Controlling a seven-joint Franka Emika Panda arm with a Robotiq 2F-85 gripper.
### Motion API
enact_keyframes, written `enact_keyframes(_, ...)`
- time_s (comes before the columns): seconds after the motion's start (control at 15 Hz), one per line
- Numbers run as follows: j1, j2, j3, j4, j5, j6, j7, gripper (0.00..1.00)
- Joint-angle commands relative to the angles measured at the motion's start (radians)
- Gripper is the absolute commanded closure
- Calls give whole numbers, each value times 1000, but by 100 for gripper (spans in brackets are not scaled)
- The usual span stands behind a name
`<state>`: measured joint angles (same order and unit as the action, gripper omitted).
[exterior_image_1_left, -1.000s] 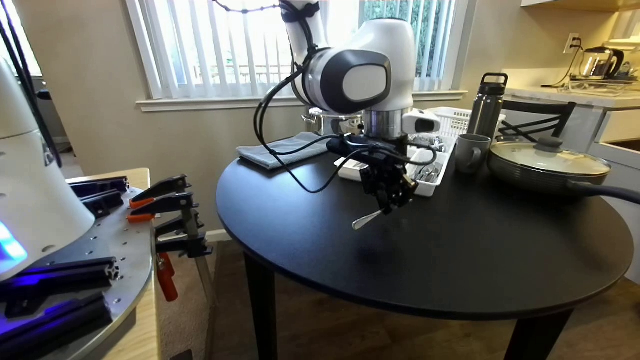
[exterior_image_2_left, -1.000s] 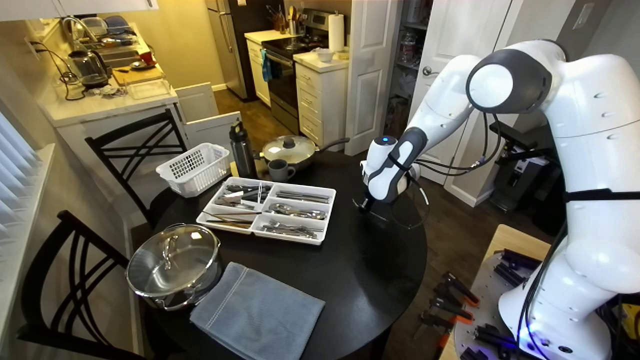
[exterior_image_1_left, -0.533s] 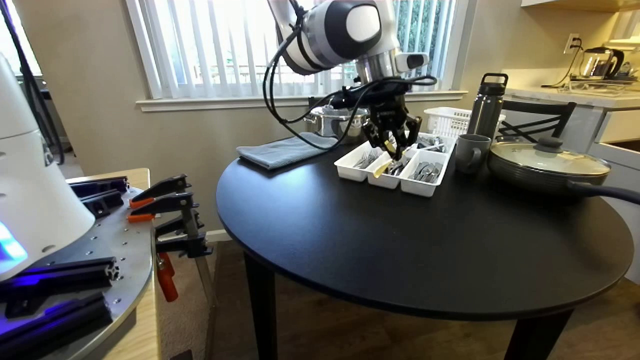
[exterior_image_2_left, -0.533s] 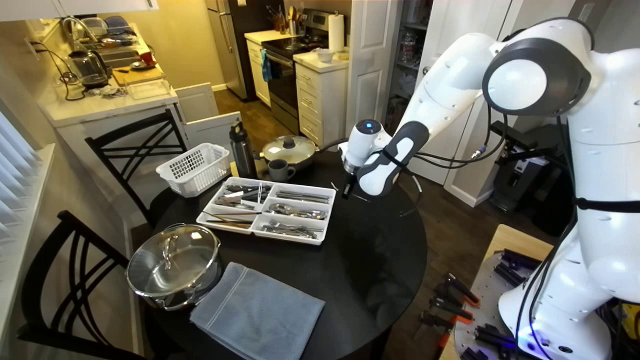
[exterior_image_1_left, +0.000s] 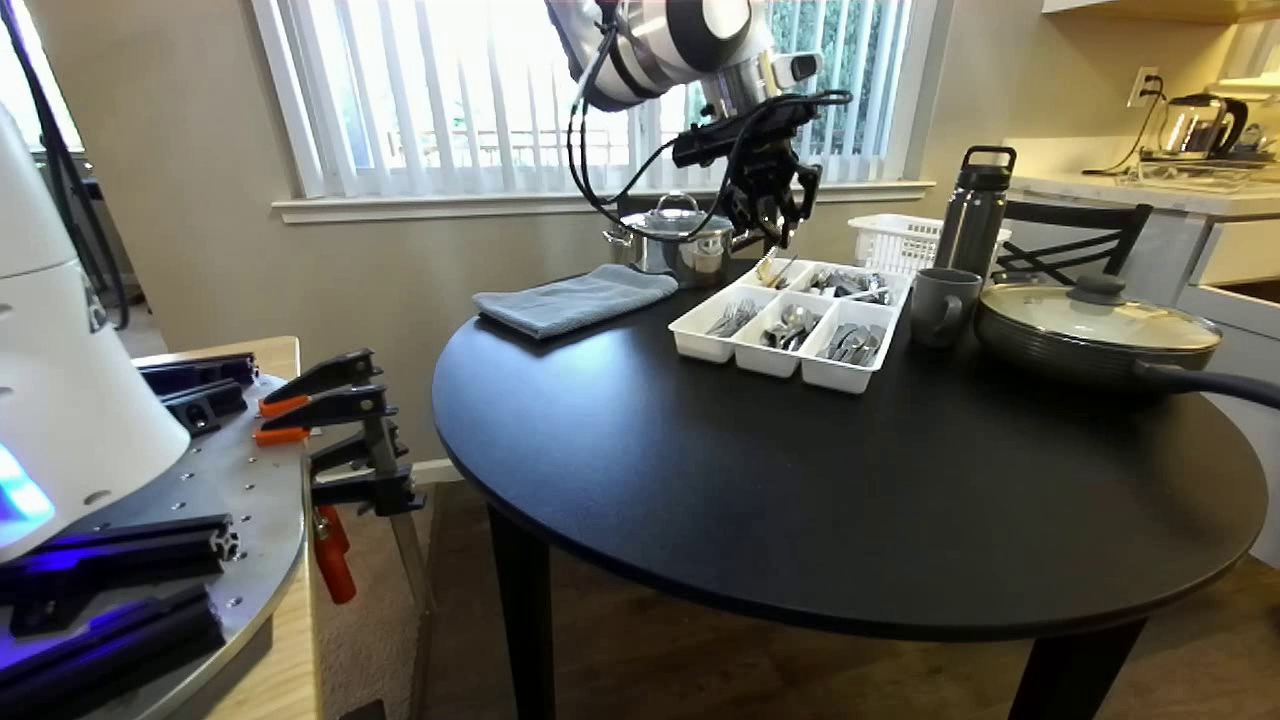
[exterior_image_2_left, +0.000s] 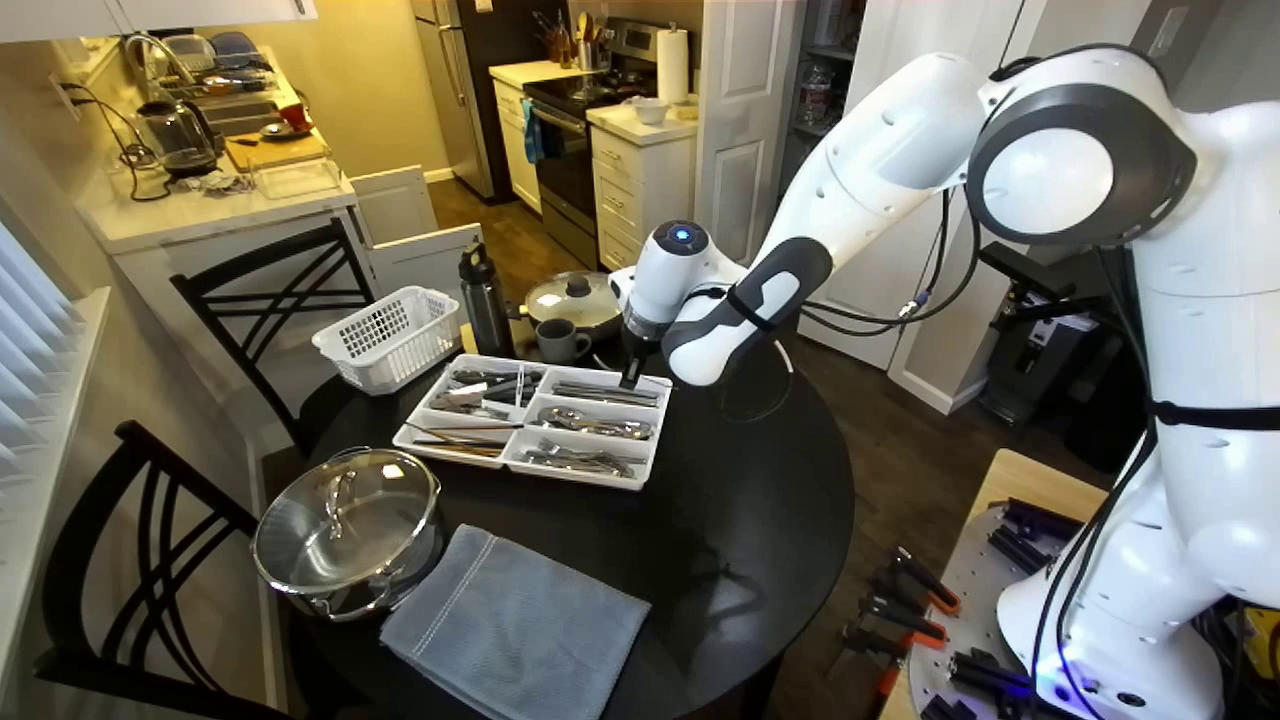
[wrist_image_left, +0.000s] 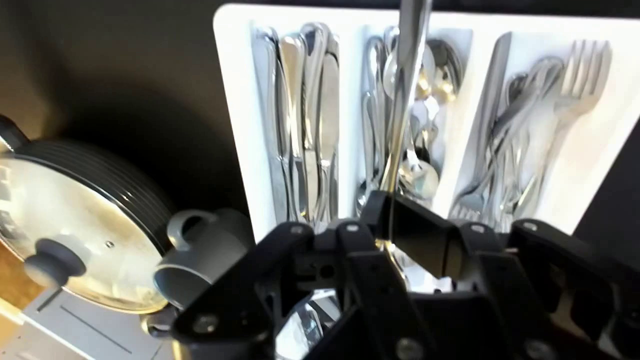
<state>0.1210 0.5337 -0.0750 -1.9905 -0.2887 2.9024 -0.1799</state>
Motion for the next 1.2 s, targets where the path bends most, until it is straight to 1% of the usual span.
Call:
enact_keyframes(0.0, -83, 78, 146, 115, 42, 1, -116, 98)
enact_keyframes(0.13, -110, 123, 208, 171, 56, -17, -157, 98)
enact_keyframes(0.27, -130, 161, 248, 214, 67, -45, -184, 98)
enact_keyframes(0.53, -155, 220, 293, 286, 102, -156, -222, 98)
enact_keyframes(0.73, -181, 252, 338, 330, 146, -234, -274, 98)
enact_keyframes(0.87, -180, 266, 346, 360, 165, -288, -289, 98)
enact_keyframes(1.13, -146, 283, 309, 424, 175, -431, -253, 98)
